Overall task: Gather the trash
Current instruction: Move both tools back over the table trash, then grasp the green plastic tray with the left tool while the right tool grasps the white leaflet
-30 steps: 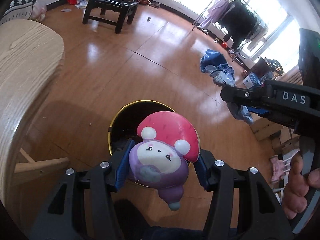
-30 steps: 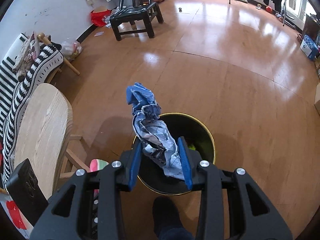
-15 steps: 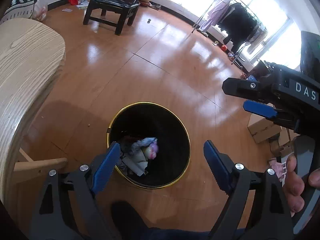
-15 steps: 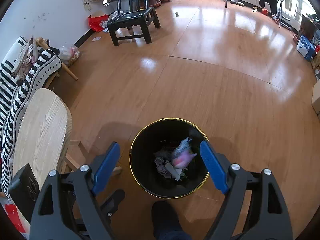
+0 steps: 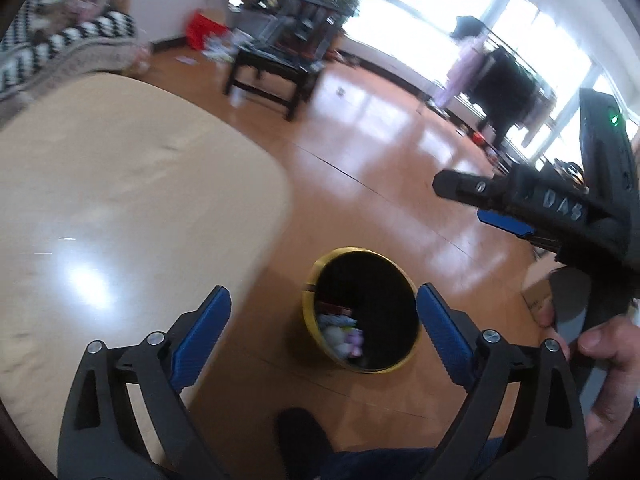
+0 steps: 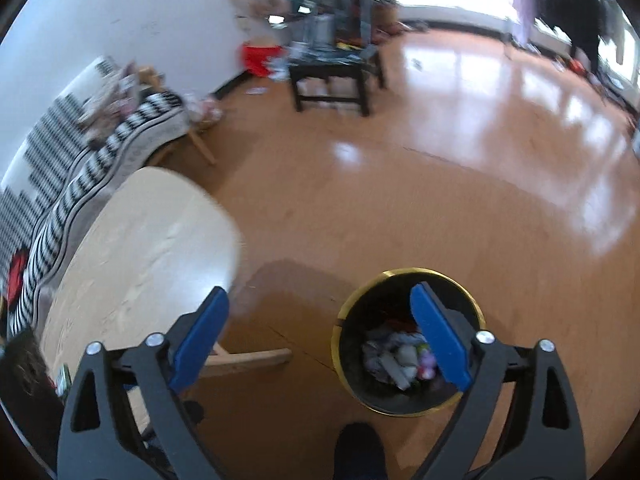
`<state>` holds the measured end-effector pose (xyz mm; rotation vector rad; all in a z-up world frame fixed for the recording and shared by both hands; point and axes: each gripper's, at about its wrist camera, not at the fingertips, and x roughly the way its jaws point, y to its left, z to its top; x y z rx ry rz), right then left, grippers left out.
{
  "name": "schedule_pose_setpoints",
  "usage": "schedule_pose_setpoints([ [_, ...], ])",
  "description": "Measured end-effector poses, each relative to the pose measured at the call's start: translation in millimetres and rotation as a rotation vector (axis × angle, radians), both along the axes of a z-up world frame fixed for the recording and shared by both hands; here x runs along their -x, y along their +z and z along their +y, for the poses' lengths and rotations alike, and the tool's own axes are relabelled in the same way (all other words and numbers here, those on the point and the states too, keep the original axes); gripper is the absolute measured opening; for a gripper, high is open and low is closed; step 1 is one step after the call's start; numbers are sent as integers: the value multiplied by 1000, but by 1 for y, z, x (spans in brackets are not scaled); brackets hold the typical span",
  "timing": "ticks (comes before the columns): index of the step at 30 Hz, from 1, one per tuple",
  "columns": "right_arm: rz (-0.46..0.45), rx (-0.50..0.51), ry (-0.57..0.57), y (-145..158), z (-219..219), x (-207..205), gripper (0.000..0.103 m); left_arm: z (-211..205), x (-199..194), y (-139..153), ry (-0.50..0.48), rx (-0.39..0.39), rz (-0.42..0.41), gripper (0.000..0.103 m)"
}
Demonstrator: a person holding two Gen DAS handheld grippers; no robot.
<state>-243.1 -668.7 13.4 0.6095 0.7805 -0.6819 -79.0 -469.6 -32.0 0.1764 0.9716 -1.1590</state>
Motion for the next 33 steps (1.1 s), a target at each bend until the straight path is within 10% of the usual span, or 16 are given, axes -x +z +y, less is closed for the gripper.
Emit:
schedule_pose_setpoints([
  [13, -62, 60, 544, 29, 199, -161, 93, 273, -82, 59, 362, -94, -271, 95],
  [22, -37, 70, 826, 17, 325, -242, 93, 468, -121, 31, 659, -150, -226, 95],
  [33, 4, 62, 961, -15, 393, -284, 96, 443, -128, 1, 613, -262, -262, 96],
])
